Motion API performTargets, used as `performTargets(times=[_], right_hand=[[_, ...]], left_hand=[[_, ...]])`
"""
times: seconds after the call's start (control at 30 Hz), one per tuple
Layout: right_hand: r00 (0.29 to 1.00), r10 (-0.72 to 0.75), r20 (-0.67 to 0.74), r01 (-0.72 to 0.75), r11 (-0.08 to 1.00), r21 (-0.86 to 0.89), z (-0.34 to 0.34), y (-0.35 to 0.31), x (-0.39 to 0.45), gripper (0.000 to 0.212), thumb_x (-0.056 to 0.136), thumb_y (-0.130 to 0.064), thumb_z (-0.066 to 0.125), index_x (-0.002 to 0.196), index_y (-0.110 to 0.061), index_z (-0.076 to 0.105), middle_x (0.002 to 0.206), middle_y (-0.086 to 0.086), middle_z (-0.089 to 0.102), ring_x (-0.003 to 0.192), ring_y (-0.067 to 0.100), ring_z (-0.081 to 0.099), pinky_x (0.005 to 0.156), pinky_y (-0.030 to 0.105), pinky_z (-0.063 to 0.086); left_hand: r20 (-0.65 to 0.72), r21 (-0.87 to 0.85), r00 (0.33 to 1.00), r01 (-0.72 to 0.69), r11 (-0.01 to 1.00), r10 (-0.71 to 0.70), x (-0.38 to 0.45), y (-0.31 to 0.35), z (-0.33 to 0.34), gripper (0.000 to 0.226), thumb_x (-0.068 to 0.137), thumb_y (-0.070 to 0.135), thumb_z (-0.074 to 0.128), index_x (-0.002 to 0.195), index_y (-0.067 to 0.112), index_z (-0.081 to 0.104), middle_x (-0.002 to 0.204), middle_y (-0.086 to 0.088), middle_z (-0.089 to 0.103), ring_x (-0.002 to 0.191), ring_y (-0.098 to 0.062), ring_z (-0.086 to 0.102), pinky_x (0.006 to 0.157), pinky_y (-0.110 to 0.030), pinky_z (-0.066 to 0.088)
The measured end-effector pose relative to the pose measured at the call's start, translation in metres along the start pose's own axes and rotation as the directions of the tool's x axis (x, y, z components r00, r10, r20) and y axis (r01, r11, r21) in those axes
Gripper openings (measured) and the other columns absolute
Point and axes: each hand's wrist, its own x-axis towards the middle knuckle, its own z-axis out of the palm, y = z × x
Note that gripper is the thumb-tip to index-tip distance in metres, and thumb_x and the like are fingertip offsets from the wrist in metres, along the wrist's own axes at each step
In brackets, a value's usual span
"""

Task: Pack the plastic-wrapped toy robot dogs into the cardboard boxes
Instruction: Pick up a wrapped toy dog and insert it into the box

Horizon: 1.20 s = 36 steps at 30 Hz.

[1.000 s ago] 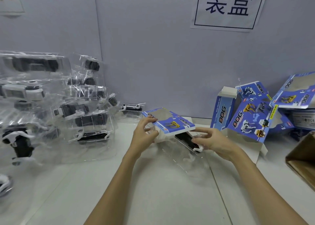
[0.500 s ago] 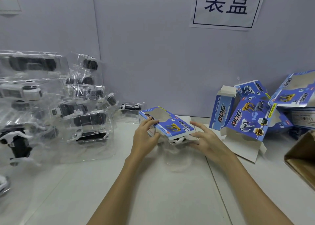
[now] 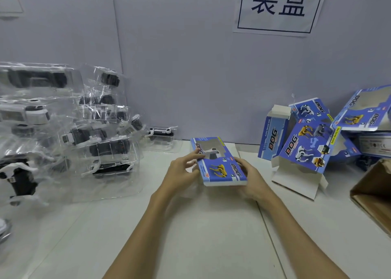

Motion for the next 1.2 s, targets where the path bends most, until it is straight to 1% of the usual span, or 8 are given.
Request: performTargets(times=[0.17,0.23,0.33,0.5,0.63,0.8,0.97,1.2], right_hand=[[0.905,0.021,-0.425,0.048,0.988,0.149,0.012,0.008,0.011,0.035,0.087,0.007,0.077,0.116,-0.01,0.067,0.103,0.003,0.075,0.102,0.032,0.07,0.083,0.031,0.059],[0.865,0.02,-0.501,0.057,0.989,0.139,0.013,0.003,0.012,0.027,0.085,-0.009,0.084,0.108,-0.01,0.071,0.103,0.007,0.075,0.098,0.032,0.069,0.086,0.042,0.056],[0.802,0.034,-0.596,0.041,0.993,0.112,0.012,-0.014,0.013,0.052,0.077,-0.05,0.086,0.09,-0.003,0.068,0.079,0.004,0.066,0.074,0.022,0.056,0.069,0.036,0.045],[0.84,-0.02,-0.542,0.136,0.975,0.176,0.008,-0.048,0.003,0.042,0.088,-0.064,0.07,0.099,-0.024,0.069,0.094,0.001,0.07,0.084,0.016,0.066,0.083,0.044,0.056],[0.849,-0.175,-0.498,0.228,0.972,0.048,0.018,-0.063,-0.008,0.032,0.089,-0.078,0.048,0.101,-0.053,0.063,0.106,-0.011,0.061,0.094,0.01,0.066,0.091,0.053,0.056],[0.882,-0.315,-0.351,0.327,0.945,-0.026,0.025,-0.064,-0.013,0.068,0.101,-0.056,0.05,0.161,-0.049,0.02,0.161,-0.005,0.042,0.147,0.016,0.045,0.115,0.053,0.045],[0.88,-0.354,-0.317,0.393,0.917,0.064,0.024,-0.059,-0.015,0.06,0.103,-0.041,0.055,0.157,-0.049,0.031,0.16,-0.016,0.043,0.139,0.021,0.055,0.105,0.058,0.053],[0.875,-0.378,-0.303,0.342,0.925,-0.166,0.008,-0.059,-0.015,0.037,0.096,-0.063,0.051,0.126,-0.043,0.062,0.132,-0.012,0.057,0.12,0.008,0.061,0.1,0.036,0.056]], left_hand=[[0.036,-0.002,0.998,-0.044,0.999,0.044,-0.003,0.015,0.007,0.048,0.09,0.007,0.064,0.125,0.04,0.073,0.145,0.023,0.059,0.12,-0.01,0.068,0.086,-0.035,0.061],[-0.012,-0.069,0.997,-0.077,0.995,0.076,-0.005,0.023,0.008,0.042,0.09,0.029,0.069,0.129,0.046,0.068,0.136,0.031,0.063,0.118,-0.009,0.068,0.087,-0.025,0.058],[0.046,-0.137,0.989,-0.132,0.982,0.139,-0.007,0.033,0.011,0.083,0.08,0.052,0.084,0.152,0.05,0.042,0.146,0.031,0.051,0.129,-0.003,0.055,0.099,-0.015,0.049],[-0.122,0.006,0.946,-0.301,0.954,0.299,-0.006,0.046,0.015,0.086,0.086,0.034,0.086,0.154,0.044,0.036,0.144,0.024,0.055,0.123,-0.013,0.056,0.095,-0.021,0.047],[-0.168,-0.202,0.95,-0.294,0.934,0.263,-0.005,0.046,0.011,0.067,0.098,0.029,0.072,0.153,0.044,0.036,0.149,0.012,0.056,0.138,-0.016,0.054,0.111,-0.043,0.049],[-0.117,-0.279,0.978,-0.199,0.94,0.172,-0.011,0.057,0.013,0.058,0.104,0.038,0.059,0.154,0.053,0.035,0.157,0.029,0.04,0.14,0.005,0.042,0.11,-0.026,0.048],[-0.08,-0.248,0.976,-0.219,0.944,0.205,-0.012,0.059,0.012,0.047,0.109,0.036,0.054,0.151,0.053,0.044,0.148,0.021,0.044,0.144,0.007,0.035,0.119,-0.047,0.042],[-0.126,-0.281,0.976,-0.207,0.937,0.178,-0.005,0.066,0.017,0.032,0.091,0.076,0.053,0.11,0.055,0.066,0.132,-0.001,0.056,0.124,-0.028,0.064,0.093,-0.053,0.06]])
